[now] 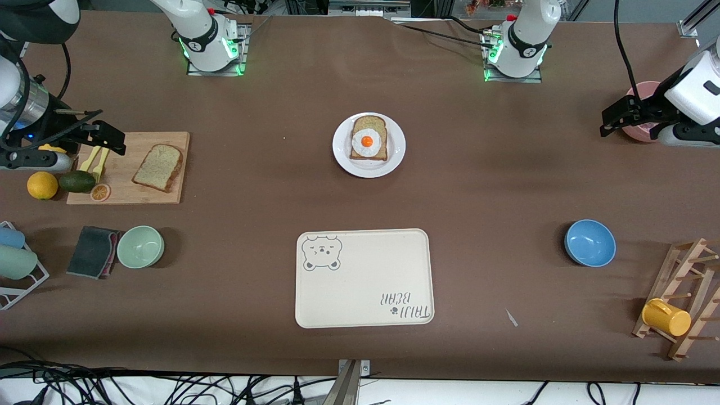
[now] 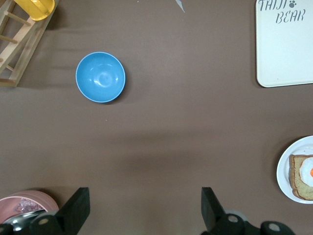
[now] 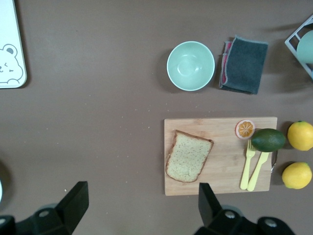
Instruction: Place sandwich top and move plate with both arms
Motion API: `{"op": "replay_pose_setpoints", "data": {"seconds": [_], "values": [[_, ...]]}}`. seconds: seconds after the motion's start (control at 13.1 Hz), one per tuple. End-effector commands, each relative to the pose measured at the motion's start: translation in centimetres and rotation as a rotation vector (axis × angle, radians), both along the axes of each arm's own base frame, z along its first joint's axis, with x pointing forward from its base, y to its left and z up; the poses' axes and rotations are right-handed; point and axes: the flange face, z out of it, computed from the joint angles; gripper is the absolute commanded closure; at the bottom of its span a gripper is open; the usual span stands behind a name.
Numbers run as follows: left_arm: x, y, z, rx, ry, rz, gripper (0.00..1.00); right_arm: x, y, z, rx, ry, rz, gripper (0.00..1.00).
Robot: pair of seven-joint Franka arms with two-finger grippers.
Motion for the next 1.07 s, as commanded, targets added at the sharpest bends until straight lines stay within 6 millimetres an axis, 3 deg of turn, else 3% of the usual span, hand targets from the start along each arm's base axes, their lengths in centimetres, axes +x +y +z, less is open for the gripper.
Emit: {"op": "replay_pose_setpoints", "data": {"seconds": [0.0, 0.69, 0.99], "values": [[-0.3, 0.4, 0.5, 0.03, -0.002, -0.019, 0.0, -0.5, 2.2, 0.2, -0.046, -0.015, 0.041, 0.01], [-0.3, 0.2, 0.4, 0.032, -0.001, -0.021, 0.0, -0.4, 2.3, -0.8, -0.02, -0.013, -0.008, 0.04], [-0.3, 0.4, 0.4, 0.032, -0.001, -0.018, 0.0, -1.6, 2.3, -3.9, -0.019, 0.009, -0.007, 0.01]]}}
